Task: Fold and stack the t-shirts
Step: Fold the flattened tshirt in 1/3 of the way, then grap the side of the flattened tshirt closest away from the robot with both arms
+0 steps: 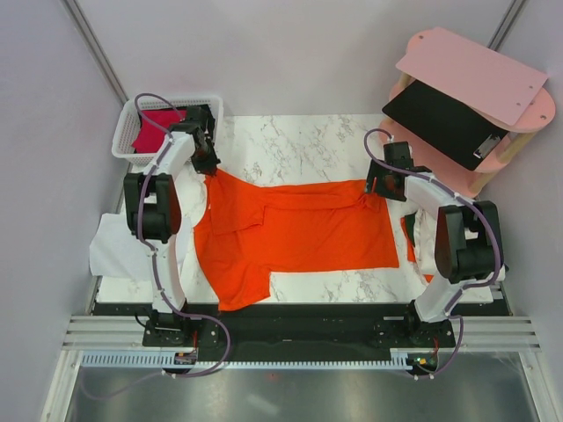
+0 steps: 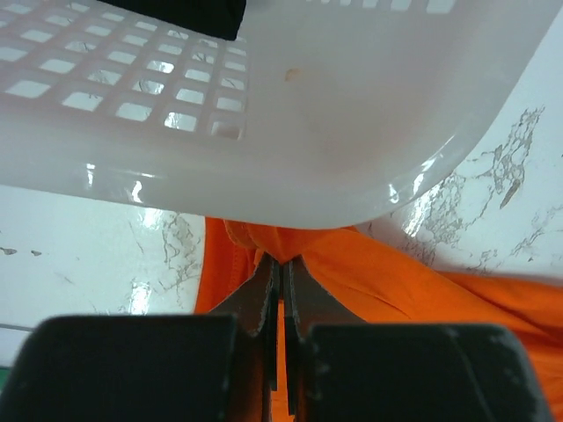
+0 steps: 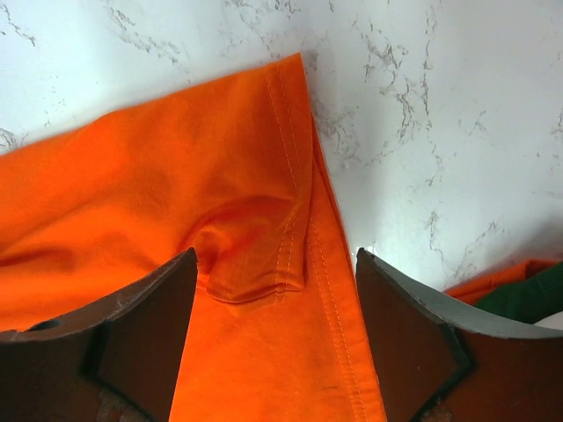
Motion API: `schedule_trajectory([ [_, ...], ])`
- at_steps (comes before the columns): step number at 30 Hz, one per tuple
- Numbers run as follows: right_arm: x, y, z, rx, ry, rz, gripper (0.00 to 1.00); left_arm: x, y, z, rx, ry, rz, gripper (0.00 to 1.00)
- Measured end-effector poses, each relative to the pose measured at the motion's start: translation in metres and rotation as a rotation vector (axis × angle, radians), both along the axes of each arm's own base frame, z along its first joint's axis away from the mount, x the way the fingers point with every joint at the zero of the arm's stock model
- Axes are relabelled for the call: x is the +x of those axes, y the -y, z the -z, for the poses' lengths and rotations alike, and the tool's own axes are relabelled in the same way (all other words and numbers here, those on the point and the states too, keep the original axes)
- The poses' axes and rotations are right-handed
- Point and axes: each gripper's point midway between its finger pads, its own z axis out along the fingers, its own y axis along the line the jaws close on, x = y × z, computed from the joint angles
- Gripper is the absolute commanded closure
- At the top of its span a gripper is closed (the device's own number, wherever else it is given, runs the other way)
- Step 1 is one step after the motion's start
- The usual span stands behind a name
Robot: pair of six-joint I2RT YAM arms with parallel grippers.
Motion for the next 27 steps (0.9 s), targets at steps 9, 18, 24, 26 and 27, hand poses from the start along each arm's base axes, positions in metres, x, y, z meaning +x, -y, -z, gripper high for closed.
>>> schedule_trajectory([
  [9,-0.003,-0.001,-0.009,0.008,0.018,-0.005,0.17,-0.005,-0.010,-0.007,0.049,-0.004,-0.017,0.00],
  [18,-0.034,-0.006,-0.040,0.058,0.081,-0.024,0.20,-0.088,0.001,-0.090,-0.028,0.142,0.024,0.03],
  [24,-0.075,-0.014,-0.028,0.139,0.043,-0.021,0.39,-0.177,0.056,-0.089,-0.107,0.164,0.206,0.04],
  [26,-0.096,-0.020,-0.012,0.185,-0.011,-0.020,0.51,-0.213,0.071,-0.066,-0.118,0.100,0.266,0.05],
  [27,-0.108,-0.024,-0.004,0.207,-0.045,-0.019,0.52,-0.231,0.078,-0.055,-0.124,0.061,0.293,0.05],
])
